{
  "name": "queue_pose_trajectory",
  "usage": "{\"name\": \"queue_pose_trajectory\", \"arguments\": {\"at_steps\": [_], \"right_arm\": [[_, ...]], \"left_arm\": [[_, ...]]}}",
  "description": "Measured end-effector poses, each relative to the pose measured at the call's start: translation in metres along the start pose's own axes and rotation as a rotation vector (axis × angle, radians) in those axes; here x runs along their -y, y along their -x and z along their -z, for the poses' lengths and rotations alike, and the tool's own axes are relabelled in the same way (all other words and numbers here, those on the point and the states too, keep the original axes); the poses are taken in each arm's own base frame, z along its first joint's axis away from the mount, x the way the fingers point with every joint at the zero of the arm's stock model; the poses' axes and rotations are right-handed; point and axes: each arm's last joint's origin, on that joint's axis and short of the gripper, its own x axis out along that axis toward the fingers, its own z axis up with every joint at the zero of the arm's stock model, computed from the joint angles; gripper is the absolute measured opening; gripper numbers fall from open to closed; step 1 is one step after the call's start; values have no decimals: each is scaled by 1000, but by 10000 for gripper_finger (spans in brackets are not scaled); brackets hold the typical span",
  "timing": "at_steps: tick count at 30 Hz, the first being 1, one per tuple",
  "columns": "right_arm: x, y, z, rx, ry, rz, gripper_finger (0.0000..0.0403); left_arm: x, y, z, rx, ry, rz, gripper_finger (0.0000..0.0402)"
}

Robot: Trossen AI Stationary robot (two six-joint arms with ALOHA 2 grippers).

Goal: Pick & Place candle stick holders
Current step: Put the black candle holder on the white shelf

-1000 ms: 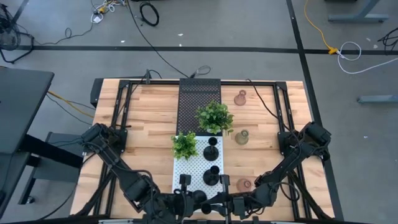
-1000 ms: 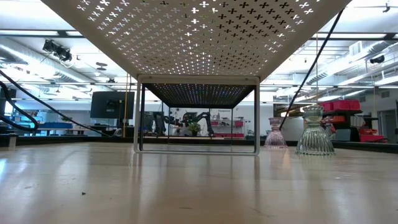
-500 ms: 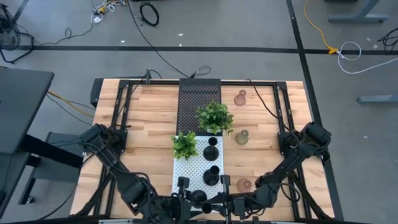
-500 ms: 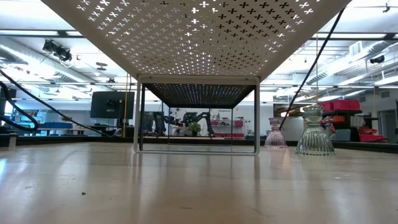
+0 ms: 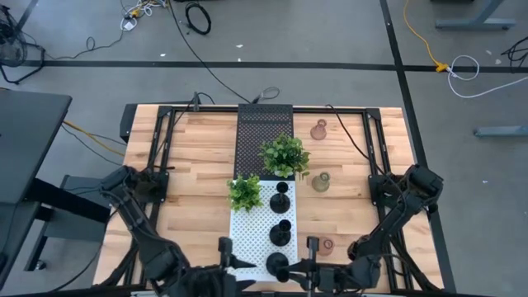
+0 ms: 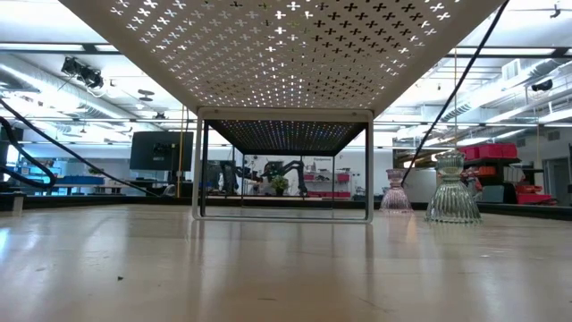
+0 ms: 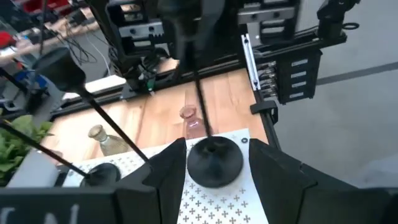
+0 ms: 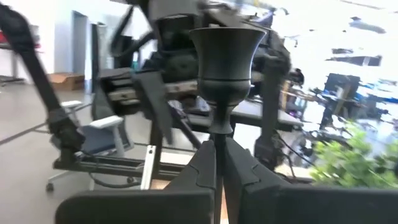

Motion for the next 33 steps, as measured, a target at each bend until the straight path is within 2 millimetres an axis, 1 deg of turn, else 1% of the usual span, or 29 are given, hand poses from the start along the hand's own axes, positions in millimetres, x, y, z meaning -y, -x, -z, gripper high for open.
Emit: {"name": "queue_pose_trajectory", "arguments": {"at_steps": [3, 7, 11, 15, 18, 24, 33], "right_arm": [[-2, 4, -1, -5, -26, 21, 0], [-3, 7, 3, -15, -63, 23, 0], [-2, 9, 9, -27, -83, 22, 0], [-1, 10, 11, -22, -93, 24, 0], [-1, 12, 18, -34, -87, 25, 0], [4, 15, 25, -20, -136, 47, 0], [5, 15, 24, 3, -133, 24, 0]], "left_arm": [[4, 7, 1, 15, -14, -28, 179], [6, 12, 4, 20, -26, -61, 179], [5, 12, 5, 15, -21, -78, 179], [5, 12, 6, 12, -9, -79, 179], [5, 11, 6, 10, -10, -80, 179], [4, 11, 6, 10, -9, -81, 179], [4, 11, 6, 9, -11, -84, 179]]}}
